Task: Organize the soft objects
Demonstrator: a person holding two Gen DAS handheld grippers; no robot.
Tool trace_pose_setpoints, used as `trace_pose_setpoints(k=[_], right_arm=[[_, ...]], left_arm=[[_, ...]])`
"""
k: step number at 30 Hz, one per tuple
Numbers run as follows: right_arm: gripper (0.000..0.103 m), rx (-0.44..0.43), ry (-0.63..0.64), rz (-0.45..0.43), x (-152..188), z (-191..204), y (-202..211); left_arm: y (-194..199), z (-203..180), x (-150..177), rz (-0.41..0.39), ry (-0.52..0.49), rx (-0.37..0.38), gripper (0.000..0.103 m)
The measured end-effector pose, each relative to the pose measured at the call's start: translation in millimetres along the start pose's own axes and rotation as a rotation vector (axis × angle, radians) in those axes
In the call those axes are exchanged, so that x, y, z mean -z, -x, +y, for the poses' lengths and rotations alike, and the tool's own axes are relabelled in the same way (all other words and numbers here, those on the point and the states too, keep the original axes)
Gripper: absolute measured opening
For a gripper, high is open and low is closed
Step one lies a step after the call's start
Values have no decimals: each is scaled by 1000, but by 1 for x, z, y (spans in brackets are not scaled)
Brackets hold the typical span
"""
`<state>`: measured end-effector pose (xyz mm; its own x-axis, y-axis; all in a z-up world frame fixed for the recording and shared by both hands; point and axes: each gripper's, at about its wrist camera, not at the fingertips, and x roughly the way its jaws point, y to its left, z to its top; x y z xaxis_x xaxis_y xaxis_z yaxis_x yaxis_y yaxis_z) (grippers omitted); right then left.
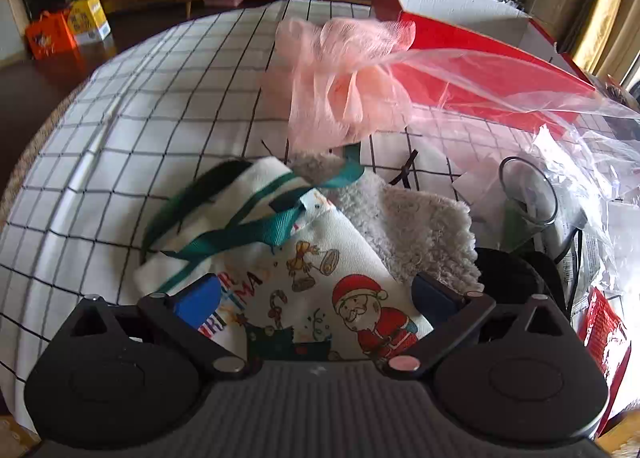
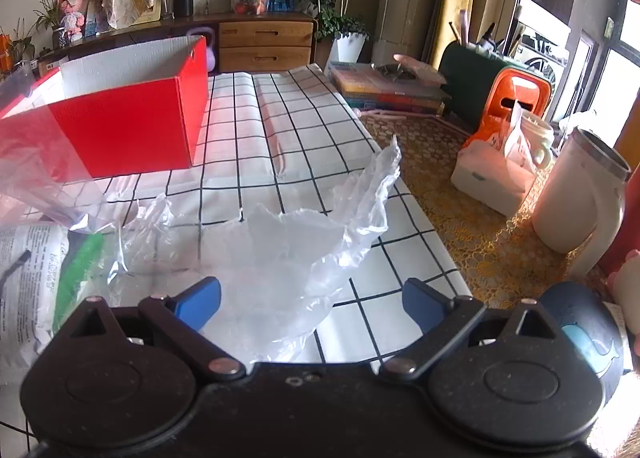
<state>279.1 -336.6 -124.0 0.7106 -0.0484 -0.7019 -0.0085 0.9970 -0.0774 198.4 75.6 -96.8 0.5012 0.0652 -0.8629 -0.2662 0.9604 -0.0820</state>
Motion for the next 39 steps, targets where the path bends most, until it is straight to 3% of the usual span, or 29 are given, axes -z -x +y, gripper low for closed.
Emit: trace_pose_setpoints(k=[10,13,17,21,23,27,39], right_arm=[[74,-17,16,26,2,2,-12],[61,-30,25,31,1,3,-11],[49,-35,28,21,1,2,-5],[39,-48,40,-3,0,2,6],[36,-42,60,-18,-1,3,13],[27,-41,85,-52,-2,6,29],[21,-86,132,-163,-22,10,90]], left_arm=[[-2,4,3,16,42,28,68],[2,8,4,13,74,52,57],[7,10,5,0,87,68,40],[12,16,5,-7,110,90,30],[15,19,6,-13,117,97,19],[20,26,9,-36,111,90,12],[59,50,-1,-126,99,108,7]])
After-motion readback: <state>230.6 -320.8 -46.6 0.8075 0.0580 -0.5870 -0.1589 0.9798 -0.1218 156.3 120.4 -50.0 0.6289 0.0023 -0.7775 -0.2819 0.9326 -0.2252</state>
